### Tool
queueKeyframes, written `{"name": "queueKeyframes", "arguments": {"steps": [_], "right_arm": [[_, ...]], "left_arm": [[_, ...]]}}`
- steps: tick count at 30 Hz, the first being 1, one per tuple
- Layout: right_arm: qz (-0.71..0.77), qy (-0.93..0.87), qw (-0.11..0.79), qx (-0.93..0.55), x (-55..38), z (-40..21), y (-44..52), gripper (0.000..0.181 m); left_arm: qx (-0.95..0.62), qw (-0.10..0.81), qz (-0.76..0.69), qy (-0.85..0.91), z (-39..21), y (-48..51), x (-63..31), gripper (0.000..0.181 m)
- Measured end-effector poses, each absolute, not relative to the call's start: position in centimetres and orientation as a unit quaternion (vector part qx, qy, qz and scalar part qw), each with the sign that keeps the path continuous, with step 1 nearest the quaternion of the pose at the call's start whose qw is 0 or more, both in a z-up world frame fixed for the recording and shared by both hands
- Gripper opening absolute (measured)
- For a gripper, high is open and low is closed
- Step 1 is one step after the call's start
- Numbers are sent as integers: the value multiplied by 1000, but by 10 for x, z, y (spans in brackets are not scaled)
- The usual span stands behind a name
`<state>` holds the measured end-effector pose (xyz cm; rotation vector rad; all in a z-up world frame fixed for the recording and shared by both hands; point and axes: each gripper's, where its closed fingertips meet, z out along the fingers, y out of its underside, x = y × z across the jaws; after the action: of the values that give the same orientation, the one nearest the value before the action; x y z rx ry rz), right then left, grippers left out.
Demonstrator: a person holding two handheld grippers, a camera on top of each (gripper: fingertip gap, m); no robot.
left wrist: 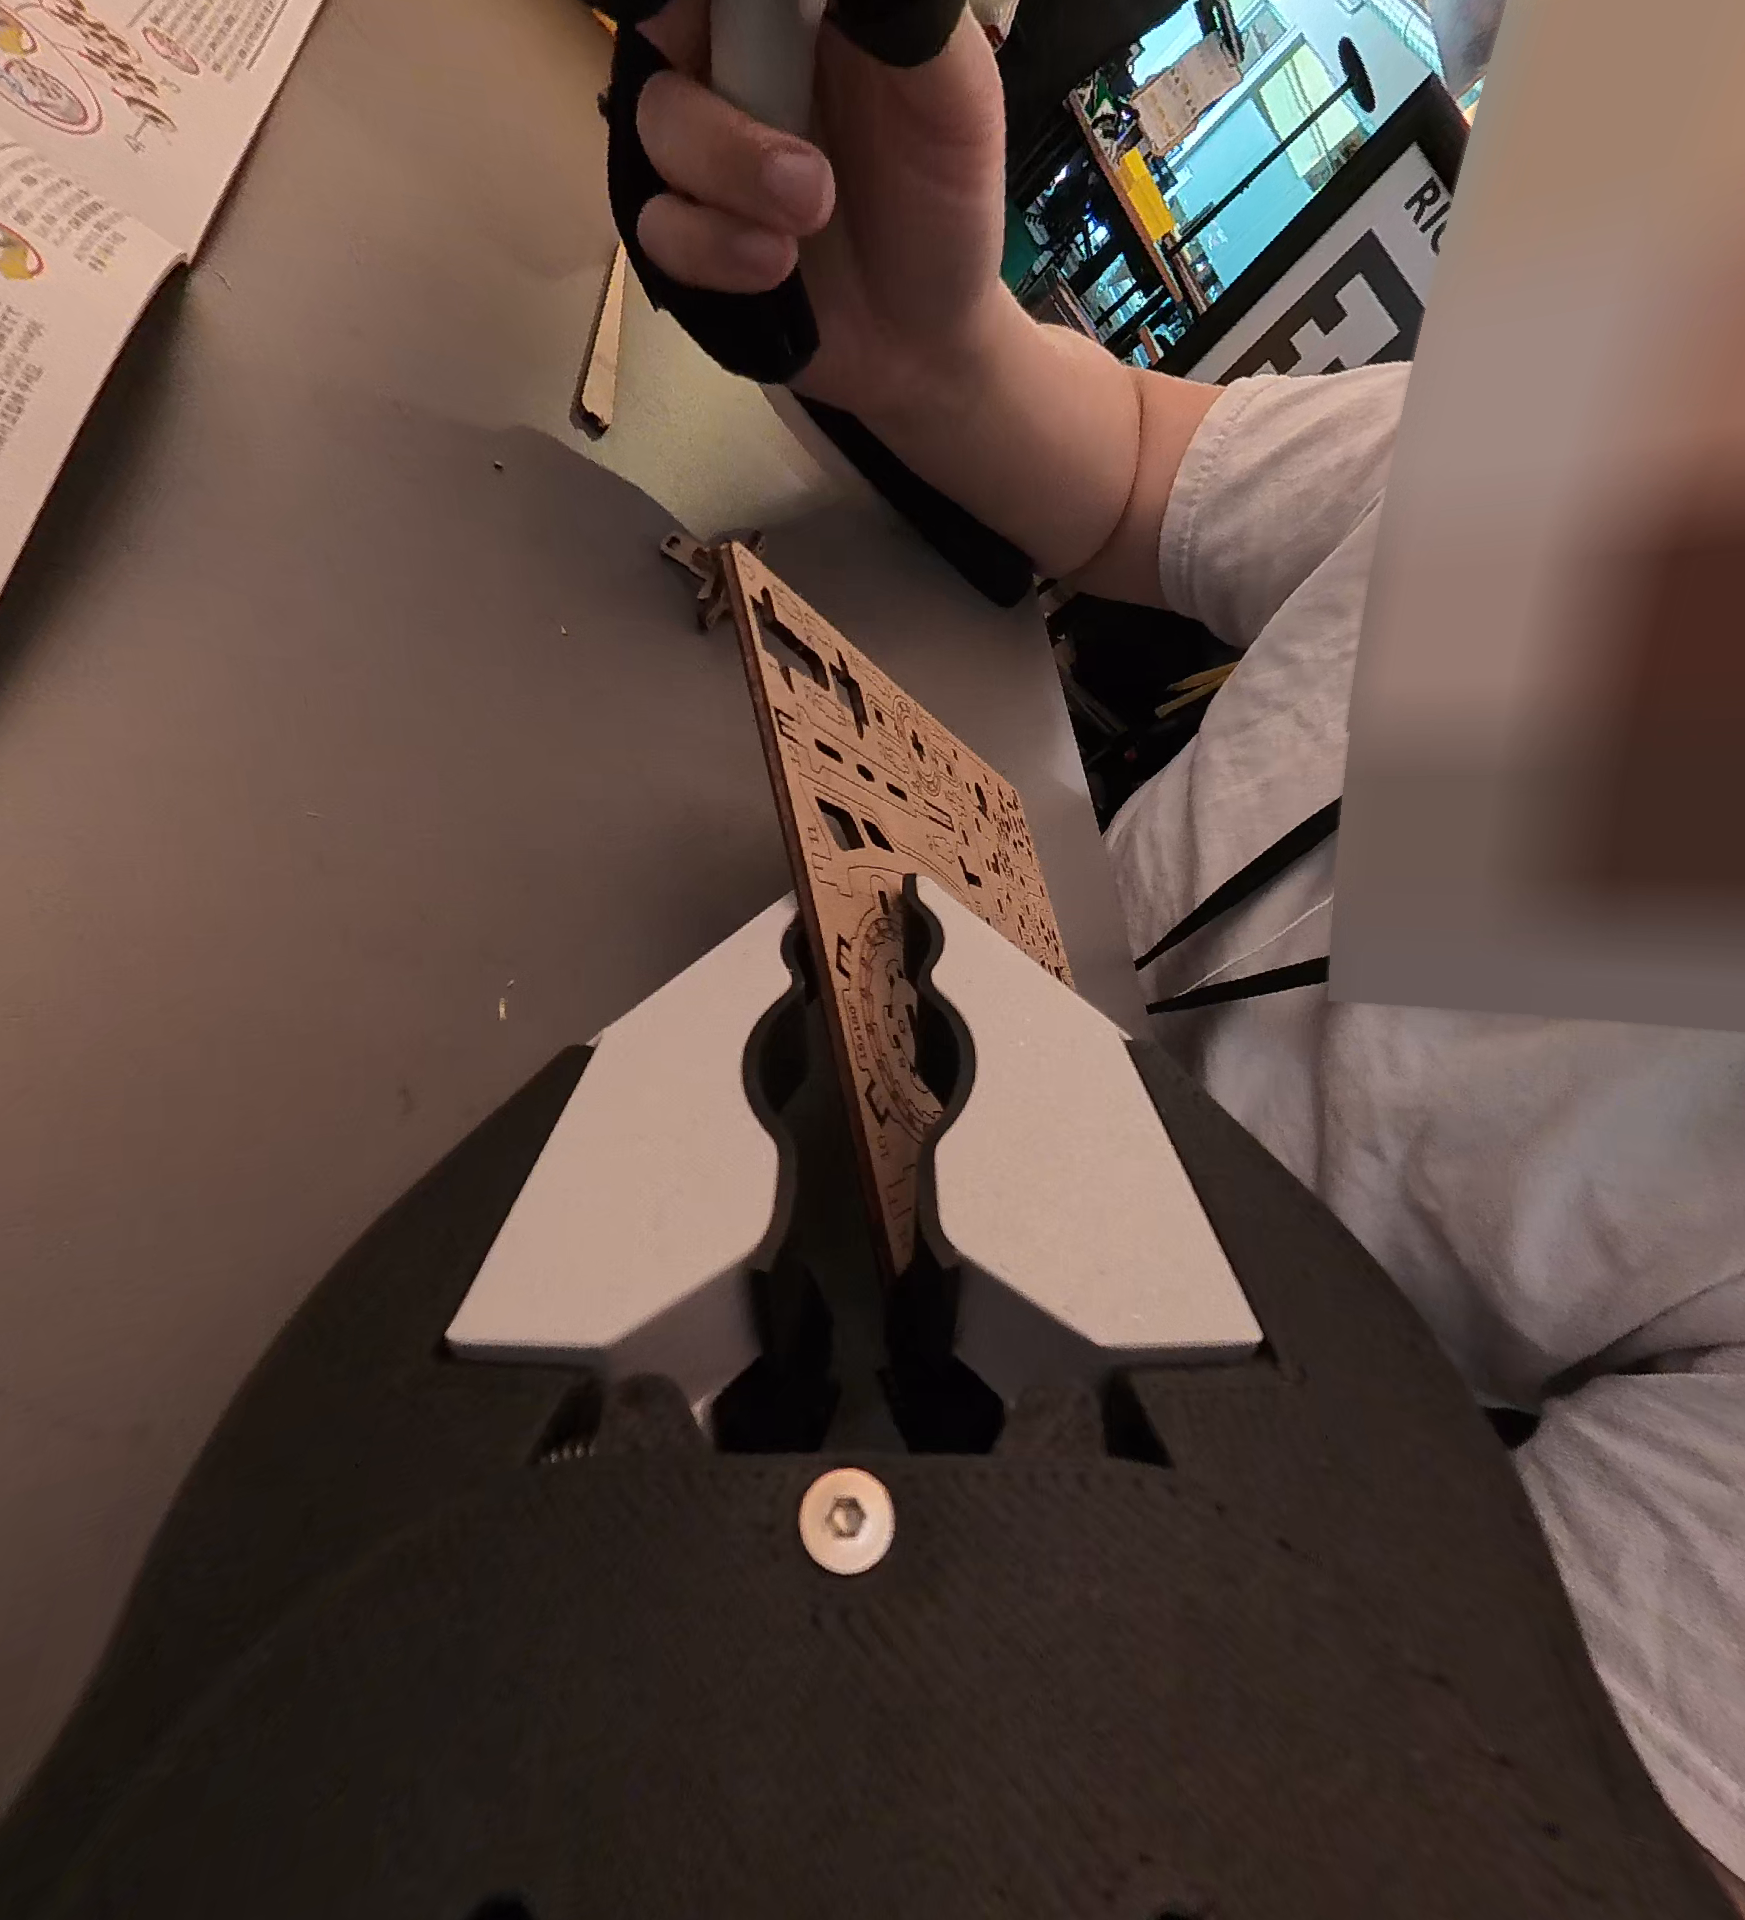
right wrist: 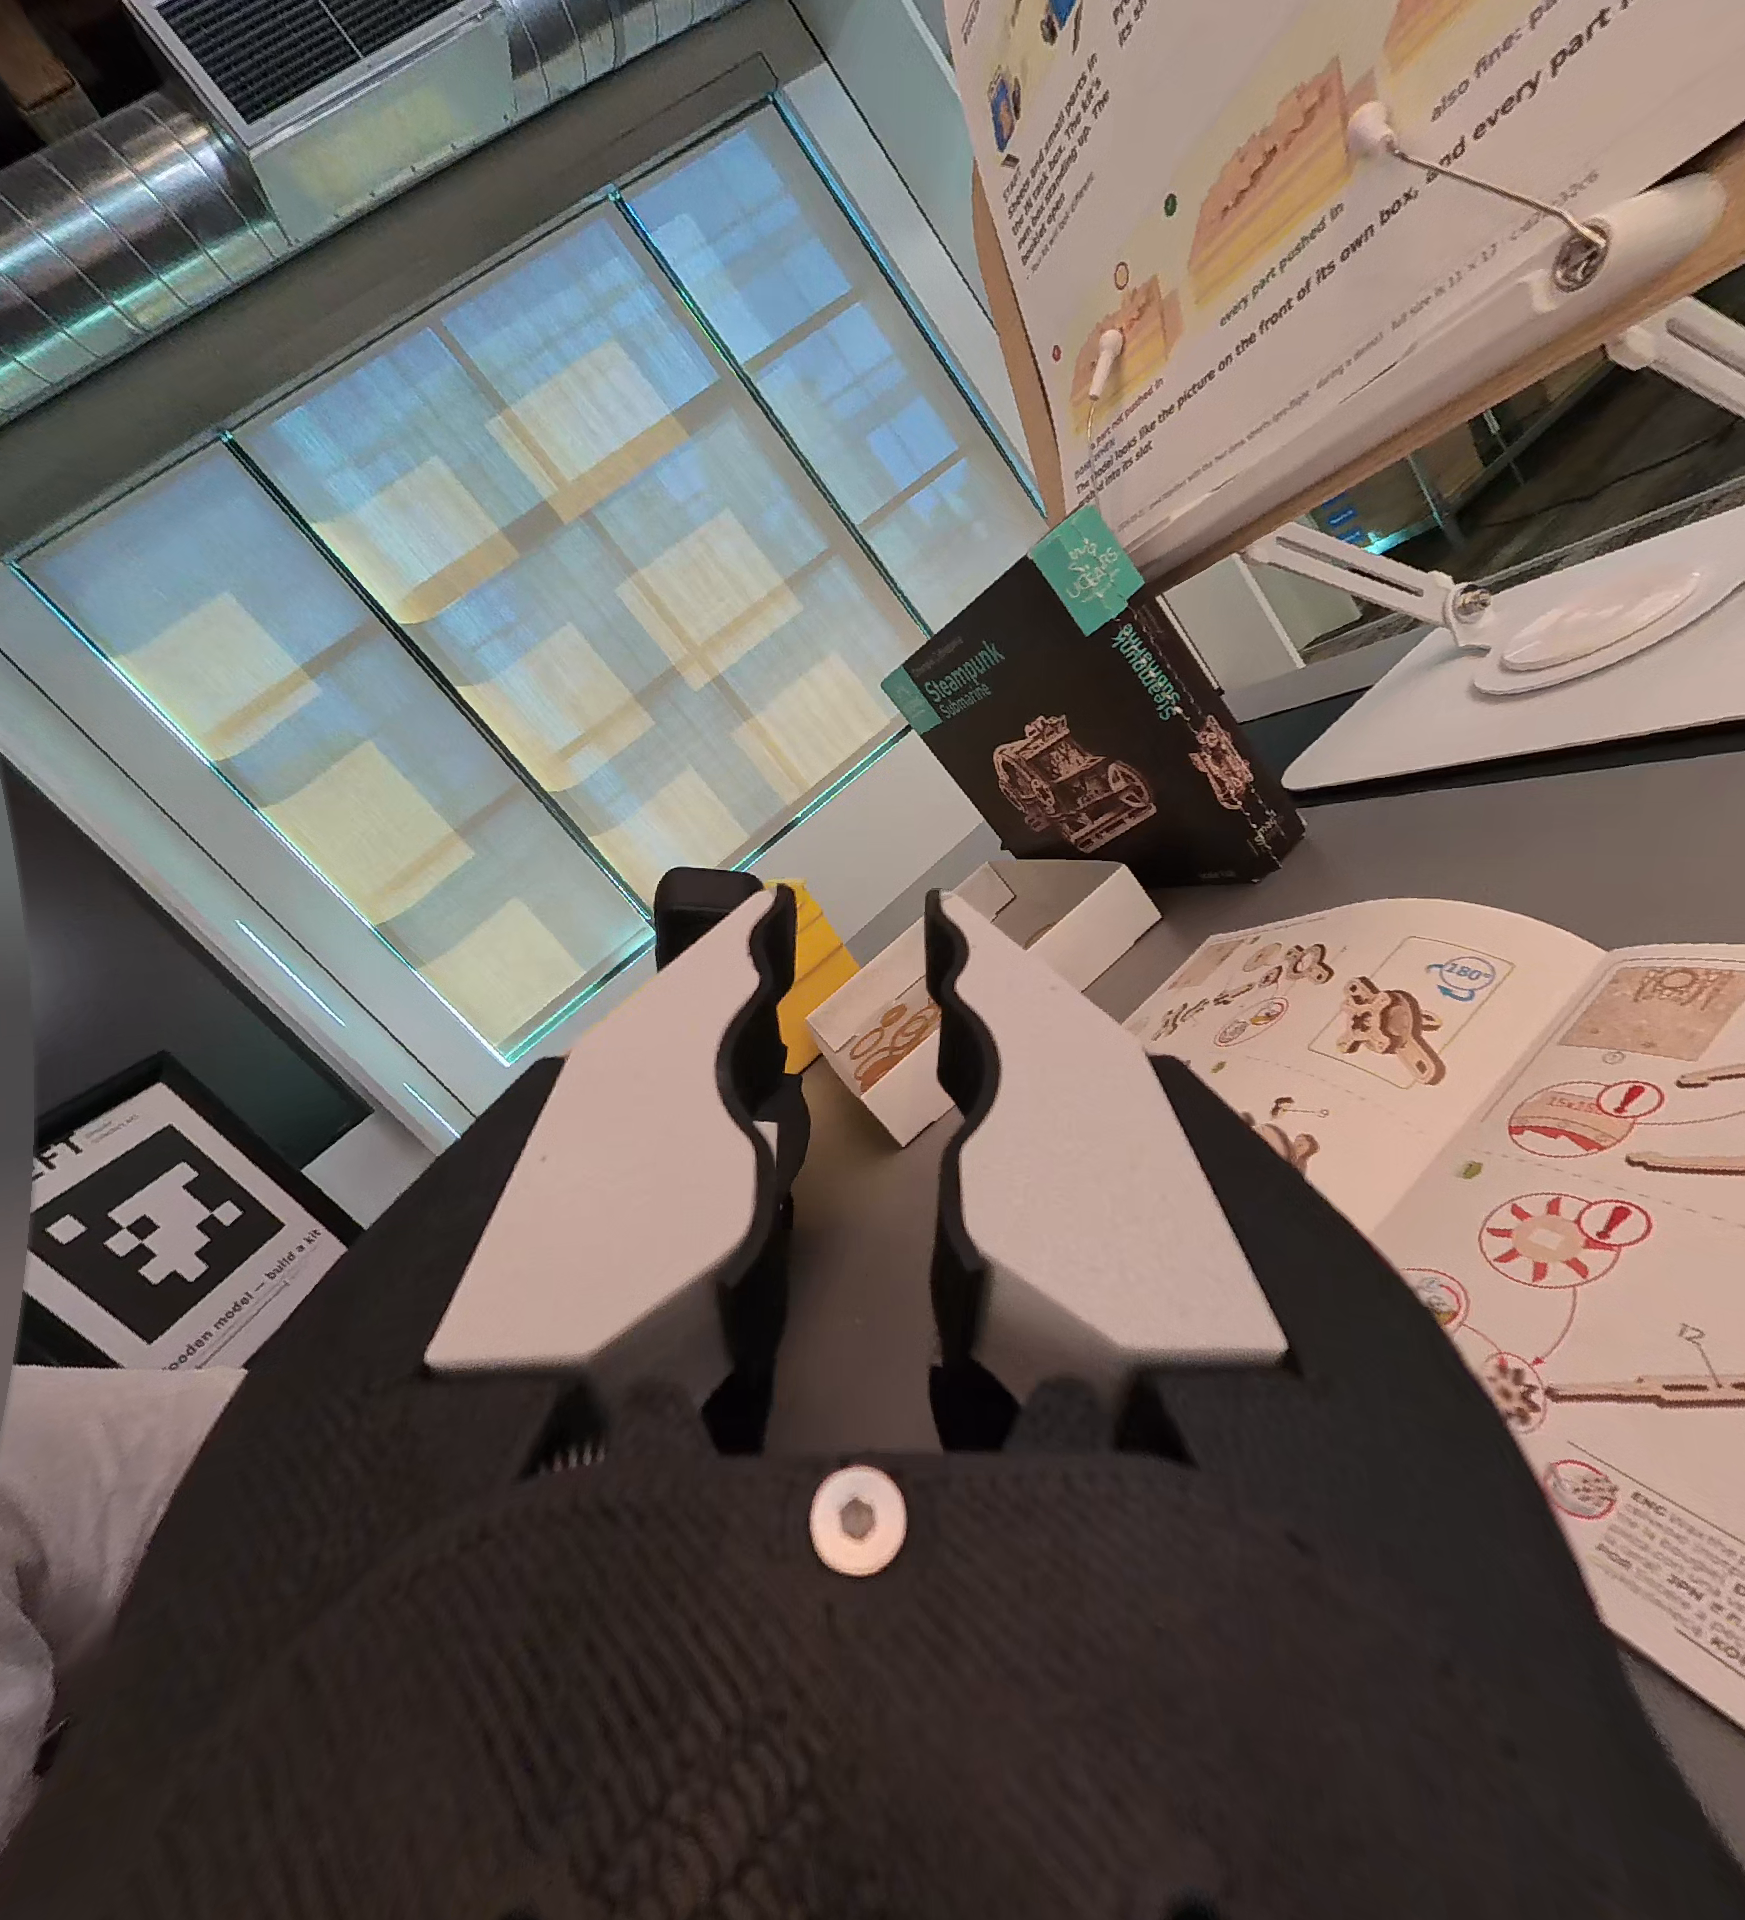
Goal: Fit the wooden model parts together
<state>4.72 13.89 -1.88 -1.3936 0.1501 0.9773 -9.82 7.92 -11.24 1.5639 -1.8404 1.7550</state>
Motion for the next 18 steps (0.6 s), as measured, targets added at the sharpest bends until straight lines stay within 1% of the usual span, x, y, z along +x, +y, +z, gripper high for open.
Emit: {"name": "queueKeyframes", "arguments": {"steps": [6,10,13,16,18], "right_arm": [[424,55,661,-616,40,-16,137,22],[370,9,723,-583,35,12,120,21],[303,-50,762,-570,25,27,107,20],[259,-83,770,-577,18,26,106,18],[266,-84,764,-582,16,23,108,18]], "left_arm": [[522,78,586,-614,-112,79,-98,11],[522,78,586,-615,-113,79,-98,12],[522,78,586,-614,-113,79,-98,11],[522,79,586,-614,-113,79,-98,12],[522,79,586,-614,-113,79,-98,11]]}}
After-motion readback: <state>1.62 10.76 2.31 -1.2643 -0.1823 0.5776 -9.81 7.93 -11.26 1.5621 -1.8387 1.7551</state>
